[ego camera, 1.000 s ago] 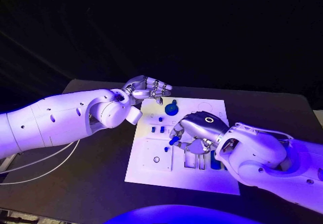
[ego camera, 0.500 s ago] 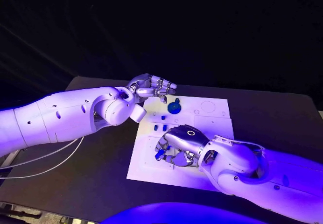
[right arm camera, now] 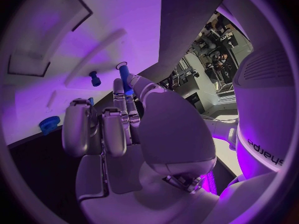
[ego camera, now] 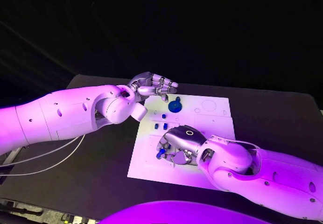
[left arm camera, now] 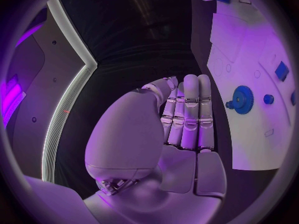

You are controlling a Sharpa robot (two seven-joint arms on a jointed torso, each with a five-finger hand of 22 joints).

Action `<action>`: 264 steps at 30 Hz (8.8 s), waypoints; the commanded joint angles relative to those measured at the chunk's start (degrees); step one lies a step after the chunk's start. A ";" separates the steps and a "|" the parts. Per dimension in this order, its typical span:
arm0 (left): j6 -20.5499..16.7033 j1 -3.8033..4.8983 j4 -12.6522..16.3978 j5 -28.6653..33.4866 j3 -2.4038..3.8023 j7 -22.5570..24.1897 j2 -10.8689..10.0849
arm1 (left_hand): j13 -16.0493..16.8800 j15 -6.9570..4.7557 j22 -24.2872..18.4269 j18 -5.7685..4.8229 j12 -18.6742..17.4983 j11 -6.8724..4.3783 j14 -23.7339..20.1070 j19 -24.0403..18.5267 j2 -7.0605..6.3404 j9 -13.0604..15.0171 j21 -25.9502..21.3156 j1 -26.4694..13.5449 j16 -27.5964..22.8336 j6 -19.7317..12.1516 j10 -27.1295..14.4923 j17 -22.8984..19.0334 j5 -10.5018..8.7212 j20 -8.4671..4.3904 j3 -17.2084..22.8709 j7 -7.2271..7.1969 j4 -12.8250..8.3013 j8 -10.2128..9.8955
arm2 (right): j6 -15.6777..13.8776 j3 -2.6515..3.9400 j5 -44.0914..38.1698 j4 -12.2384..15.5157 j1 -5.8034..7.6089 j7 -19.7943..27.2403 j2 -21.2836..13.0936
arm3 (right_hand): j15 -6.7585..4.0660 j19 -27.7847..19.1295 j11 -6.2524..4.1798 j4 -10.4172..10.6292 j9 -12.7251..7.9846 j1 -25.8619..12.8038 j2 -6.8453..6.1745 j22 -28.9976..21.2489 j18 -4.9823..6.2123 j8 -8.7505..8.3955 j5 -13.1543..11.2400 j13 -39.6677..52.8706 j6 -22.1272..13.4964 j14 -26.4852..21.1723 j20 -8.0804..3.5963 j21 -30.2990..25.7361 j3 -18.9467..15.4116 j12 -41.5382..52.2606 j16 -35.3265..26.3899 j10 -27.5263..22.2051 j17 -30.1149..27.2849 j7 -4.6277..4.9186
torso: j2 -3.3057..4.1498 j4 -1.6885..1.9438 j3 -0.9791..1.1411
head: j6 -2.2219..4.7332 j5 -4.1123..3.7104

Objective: Assemble the parts on the task board

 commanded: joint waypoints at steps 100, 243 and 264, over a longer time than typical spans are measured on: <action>1.04 -0.03 0.57 0.21 -0.35 -0.08 -1.96 | 0.10 0.06 -0.15 0.32 0.48 -0.05 -0.53 -0.32 0.60 -0.10 -0.35 -0.11 -0.50 -0.56 -0.47 -0.14 -0.05 0.23 -0.44 -0.03 0.04 0.30 | -8.33 -0.90 7.45 12.38 -1.32 -21.23 -27.90 | -2.23 3.70 -2.74 12.79 10.18 -12.54 0.54 11.68 -2.30 10.47 5.26 67.38 -5.98 4.95 -1.75 5.86 -26.72 66.44 6.47 9.21 10.54 -2.24 | -1.31 -1.11 -0.61 | 0.58 -10.25; 1.99 0.00 1.62 0.22 -0.36 -1.10 -2.62 | 0.12 0.07 -0.28 0.33 0.70 -0.05 -0.53 -0.30 0.72 -0.12 -0.53 -0.26 -0.59 -0.65 -0.69 -0.22 -0.03 0.27 -0.56 -0.03 0.07 0.39 | -9.47 -0.40 7.51 13.02 -3.79 -22.15 -19.11 | -4.44 4.83 -5.44 8.55 19.11 -7.77 8.39 12.93 -2.76 15.17 7.25 74.67 -2.91 5.32 -3.73 7.53 -32.14 71.74 7.33 14.20 12.48 -5.29 | -1.30 -1.11 -0.52 | -0.09 -9.03; 2.11 0.00 1.57 0.22 -0.36 -1.19 -2.64 | 0.12 0.07 -0.28 0.33 0.70 -0.05 -0.53 -0.30 0.72 -0.12 -0.53 -0.26 -0.59 -0.65 -0.69 -0.22 -0.03 0.27 -0.56 -0.03 0.07 0.39 | -7.89 -0.41 7.04 12.04 -3.78 -21.92 -18.82 | -4.53 4.67 -5.52 6.35 19.10 -2.72 7.96 12.83 -2.69 14.78 -0.16 74.64 -3.08 5.28 -3.85 7.10 -29.76 71.33 7.24 14.07 12.33 -5.37 | -1.33 -1.19 -0.49 | -0.28 -9.09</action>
